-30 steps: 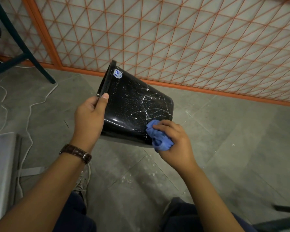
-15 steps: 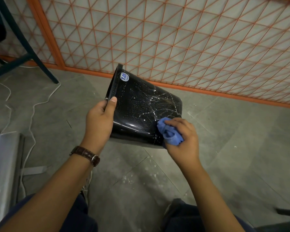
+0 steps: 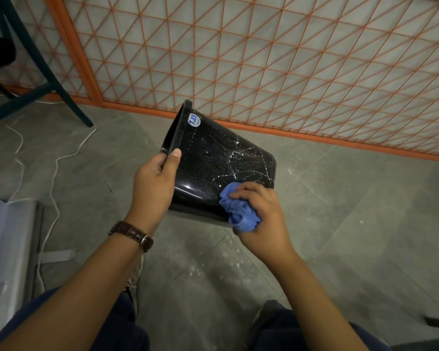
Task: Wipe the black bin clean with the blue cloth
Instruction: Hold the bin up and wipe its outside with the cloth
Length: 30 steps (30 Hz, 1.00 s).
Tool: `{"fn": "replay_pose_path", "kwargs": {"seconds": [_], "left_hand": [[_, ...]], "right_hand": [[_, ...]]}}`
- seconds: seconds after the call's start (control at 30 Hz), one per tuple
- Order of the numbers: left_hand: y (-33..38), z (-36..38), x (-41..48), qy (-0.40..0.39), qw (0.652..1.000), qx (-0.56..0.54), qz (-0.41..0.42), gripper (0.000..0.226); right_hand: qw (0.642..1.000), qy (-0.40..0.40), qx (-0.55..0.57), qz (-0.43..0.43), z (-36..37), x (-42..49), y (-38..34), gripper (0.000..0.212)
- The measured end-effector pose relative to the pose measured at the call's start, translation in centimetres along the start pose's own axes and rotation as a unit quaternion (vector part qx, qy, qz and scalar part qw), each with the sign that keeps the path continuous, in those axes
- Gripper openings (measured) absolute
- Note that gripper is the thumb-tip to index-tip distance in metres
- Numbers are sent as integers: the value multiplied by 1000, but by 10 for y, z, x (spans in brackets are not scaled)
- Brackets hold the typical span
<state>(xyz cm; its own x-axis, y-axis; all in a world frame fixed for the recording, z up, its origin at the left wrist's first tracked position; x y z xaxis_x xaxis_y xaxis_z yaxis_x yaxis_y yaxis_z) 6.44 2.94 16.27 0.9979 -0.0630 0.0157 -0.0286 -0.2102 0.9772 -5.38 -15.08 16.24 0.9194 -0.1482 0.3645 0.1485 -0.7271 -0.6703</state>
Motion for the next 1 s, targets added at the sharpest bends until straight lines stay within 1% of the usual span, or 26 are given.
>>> {"fn": "replay_pose_path", "kwargs": {"seconds": [0.03, 0.1, 0.17, 0.2, 0.27, 0.33, 0.43, 0.5, 0.53, 0.6, 0.67, 0.77, 0.83, 0.9, 0.97, 1.0], "left_hand": [[0, 0, 0, -2, 1000, 3, 1, 46], [0, 3, -1, -11, 1000, 2, 1, 48], [-1, 8, -4, -19, 1000, 0, -3, 48], [-1, 9, -5, -19, 1000, 0, -3, 46], [-1, 8, -5, -14, 1000, 2, -2, 42], [-1, 6, -3, -10, 1000, 5, -1, 42], [-1, 10, -3, -27, 1000, 1, 2, 44], [0, 14, -5, -38, 999, 0, 3, 39], [0, 16, -6, -41, 999, 3, 5, 37], [2, 14, -6, -37, 999, 19, 13, 42], [2, 13, -7, -35, 999, 32, 16, 46], [1, 19, -8, -51, 999, 17, 6, 37], [-1, 22, -7, -57, 998, 2, -1, 33], [0, 21, -5, -53, 999, 4, 3, 39], [1, 17, -4, -41, 999, 6, 8, 43], [2, 17, -5, -42, 999, 5, 9, 42]], "right_hand": [[1000, 4, 8, 3, -3, 1, 2, 27], [998, 46, 17, 26, -13, 4, 10, 19], [996, 74, 6, 43, -18, 3, 13, 22], [997, 68, -3, 38, -15, 3, 10, 27], [1000, 29, -4, 11, -5, 1, 2, 36], [1000, 10, 4, -9, -3, 0, -2, 30], [998, 61, 20, 25, -17, 2, 7, 18], [996, 76, 23, 38, -17, 3, 7, 22], [997, 65, 16, 31, -12, 2, 3, 27], [1000, 23, 14, 10, 0, 1, -5, 32], [1000, 7, 19, -2, 2, 0, -6, 26], [997, 71, 32, 28, -12, 1, 3, 17], [995, 88, 21, 40, -12, 2, 2, 25], [998, 58, 9, 19, -3, 3, -5, 31], [1000, 26, 15, -2, 0, 4, -7, 26], [999, 29, 16, -3, -2, 5, -4, 22]]}}
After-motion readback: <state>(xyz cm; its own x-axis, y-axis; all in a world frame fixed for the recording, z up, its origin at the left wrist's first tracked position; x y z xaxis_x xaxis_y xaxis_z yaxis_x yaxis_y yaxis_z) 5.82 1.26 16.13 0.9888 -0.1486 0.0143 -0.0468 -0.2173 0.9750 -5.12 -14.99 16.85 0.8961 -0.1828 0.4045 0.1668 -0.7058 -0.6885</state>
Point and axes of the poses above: each hand's wrist, its own x-axis towards the middle knuckle, its own z-axis out of the palm, y = z × x, the point moved 9 cm from there along x, towards the middle knuckle, and after that the axes turned 3 degrees about -y, right-handed, at the moved point
